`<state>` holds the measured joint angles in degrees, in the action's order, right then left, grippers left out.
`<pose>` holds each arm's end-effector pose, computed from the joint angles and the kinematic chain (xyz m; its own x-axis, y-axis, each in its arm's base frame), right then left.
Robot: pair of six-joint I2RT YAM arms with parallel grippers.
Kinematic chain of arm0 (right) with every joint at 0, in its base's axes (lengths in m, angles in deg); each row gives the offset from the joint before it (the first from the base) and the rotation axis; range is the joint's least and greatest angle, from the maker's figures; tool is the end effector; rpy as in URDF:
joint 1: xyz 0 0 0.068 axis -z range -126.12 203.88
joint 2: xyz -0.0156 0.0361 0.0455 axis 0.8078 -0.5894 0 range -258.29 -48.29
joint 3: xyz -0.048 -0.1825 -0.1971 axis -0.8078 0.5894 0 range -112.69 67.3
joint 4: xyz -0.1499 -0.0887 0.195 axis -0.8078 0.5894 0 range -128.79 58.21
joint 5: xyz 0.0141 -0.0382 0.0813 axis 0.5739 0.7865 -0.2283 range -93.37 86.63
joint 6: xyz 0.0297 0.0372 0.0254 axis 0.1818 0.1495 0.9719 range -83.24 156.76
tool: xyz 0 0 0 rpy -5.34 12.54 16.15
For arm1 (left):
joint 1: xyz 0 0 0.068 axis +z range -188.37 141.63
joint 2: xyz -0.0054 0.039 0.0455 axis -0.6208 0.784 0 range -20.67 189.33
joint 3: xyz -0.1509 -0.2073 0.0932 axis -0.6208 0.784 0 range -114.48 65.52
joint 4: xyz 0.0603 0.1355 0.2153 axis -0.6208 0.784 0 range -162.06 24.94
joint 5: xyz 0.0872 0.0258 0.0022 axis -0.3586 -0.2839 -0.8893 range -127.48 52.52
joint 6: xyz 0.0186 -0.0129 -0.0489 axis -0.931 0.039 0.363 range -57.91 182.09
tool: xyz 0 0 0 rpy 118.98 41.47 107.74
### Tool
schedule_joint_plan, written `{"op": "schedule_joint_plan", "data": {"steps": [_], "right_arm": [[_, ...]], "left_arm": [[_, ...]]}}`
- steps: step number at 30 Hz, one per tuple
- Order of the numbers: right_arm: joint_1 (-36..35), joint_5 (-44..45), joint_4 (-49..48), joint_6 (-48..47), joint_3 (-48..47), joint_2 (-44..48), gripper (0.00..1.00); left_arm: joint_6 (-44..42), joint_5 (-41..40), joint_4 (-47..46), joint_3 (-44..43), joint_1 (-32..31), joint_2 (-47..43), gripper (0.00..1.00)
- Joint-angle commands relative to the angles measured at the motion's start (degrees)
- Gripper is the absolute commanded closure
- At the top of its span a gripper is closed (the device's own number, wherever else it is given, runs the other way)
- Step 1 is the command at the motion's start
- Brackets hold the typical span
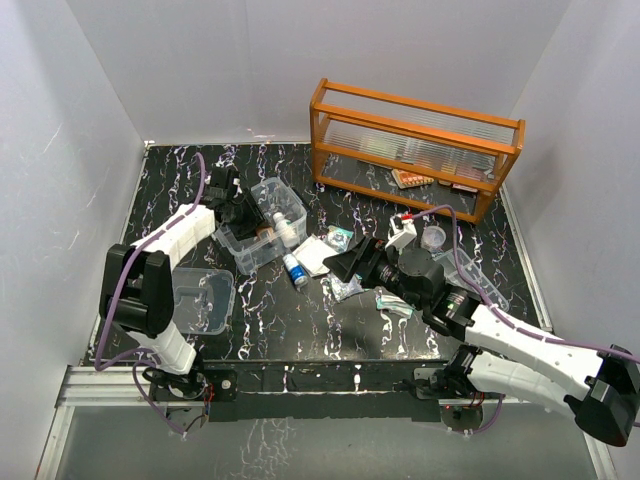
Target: Organize the medicine kit
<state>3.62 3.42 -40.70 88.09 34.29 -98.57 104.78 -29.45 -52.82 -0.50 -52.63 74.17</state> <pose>0.1365 0.1577 0.2723 -0.6451 0.4368 -0.6269 -0.2994 0.6104 0.7334 0.3466 -0.0932 0.2298 -0.7567 -0.5005 -0.4207 -0.2431 0.8127 -0.5296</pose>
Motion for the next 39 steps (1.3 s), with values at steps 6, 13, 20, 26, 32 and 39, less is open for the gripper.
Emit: {"op": "schedule_joint_plan", "data": {"steps": [6, 13, 20, 26, 32, 39], "right_arm": [[-0.34, 3.40, -3.16, -0.32, -0.13, 4.18, 0.18], [-0.36, 4.21, -2.26, -0.50, 0.14, 5.75, 0.18], [-0.35, 4.70, -1.86, -0.70, 0.32, 6.35, 0.18], [-0.41, 5.16, -1.44, -0.83, 0.57, 6.80, 0.18], [-0.34, 5.60, -1.34, -1.22, 0.58, 6.62, 0.18], [-0.37, 5.35, -1.34, -1.30, 0.41, 6.08, 0.18]], "left_arm": [[0.73, -0.82, -1.18, -2.52, -1.84, 1.48, 0.57], [0.94, -1.05, -0.76, -3.40, -2.01, 3.83, 0.50], [0.17, -0.25, -0.68, -4.57, -2.08, 5.52, 0.47], [-0.49, -0.59, 0.00, -3.94, -2.20, 5.96, 0.55], [-0.22, -0.49, -0.61, -2.28, -2.61, 6.29, 0.57], [1.59, 0.90, -2.02, -1.15, -3.38, 6.00, 0.66]]}}
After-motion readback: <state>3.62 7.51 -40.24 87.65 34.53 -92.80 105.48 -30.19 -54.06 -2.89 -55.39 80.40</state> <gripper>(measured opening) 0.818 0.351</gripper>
